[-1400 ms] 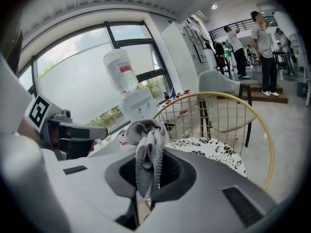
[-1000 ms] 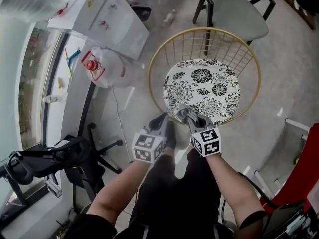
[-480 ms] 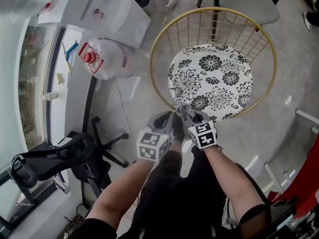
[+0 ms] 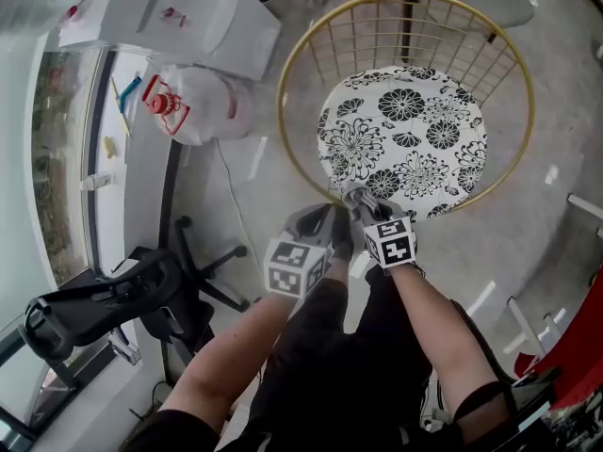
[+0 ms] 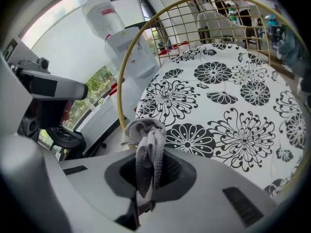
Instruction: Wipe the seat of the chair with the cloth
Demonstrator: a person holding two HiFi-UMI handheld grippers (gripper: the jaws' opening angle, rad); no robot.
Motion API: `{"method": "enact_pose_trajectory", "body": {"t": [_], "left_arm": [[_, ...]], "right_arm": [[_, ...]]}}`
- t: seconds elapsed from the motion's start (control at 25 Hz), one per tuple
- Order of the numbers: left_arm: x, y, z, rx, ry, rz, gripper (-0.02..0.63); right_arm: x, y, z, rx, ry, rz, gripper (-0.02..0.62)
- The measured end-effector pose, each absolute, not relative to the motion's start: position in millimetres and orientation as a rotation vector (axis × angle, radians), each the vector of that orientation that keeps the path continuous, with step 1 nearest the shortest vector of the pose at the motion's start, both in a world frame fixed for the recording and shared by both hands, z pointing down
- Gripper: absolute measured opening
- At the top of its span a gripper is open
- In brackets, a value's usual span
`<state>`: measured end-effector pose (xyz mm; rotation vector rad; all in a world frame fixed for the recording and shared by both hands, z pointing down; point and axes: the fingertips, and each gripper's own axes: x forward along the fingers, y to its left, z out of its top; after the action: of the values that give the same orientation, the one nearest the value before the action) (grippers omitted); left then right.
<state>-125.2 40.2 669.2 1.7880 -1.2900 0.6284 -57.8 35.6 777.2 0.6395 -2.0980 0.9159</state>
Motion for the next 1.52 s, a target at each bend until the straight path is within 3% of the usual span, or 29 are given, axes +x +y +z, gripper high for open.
{"method": "enact_pose_trajectory", "body": {"t": [1.52], "left_arm": [[-19,6,655,1.921,-1.121,0.686,0.008]], "right_arm": [[177,-17,774,1.086,-1.781,0.945,0.021]]}}
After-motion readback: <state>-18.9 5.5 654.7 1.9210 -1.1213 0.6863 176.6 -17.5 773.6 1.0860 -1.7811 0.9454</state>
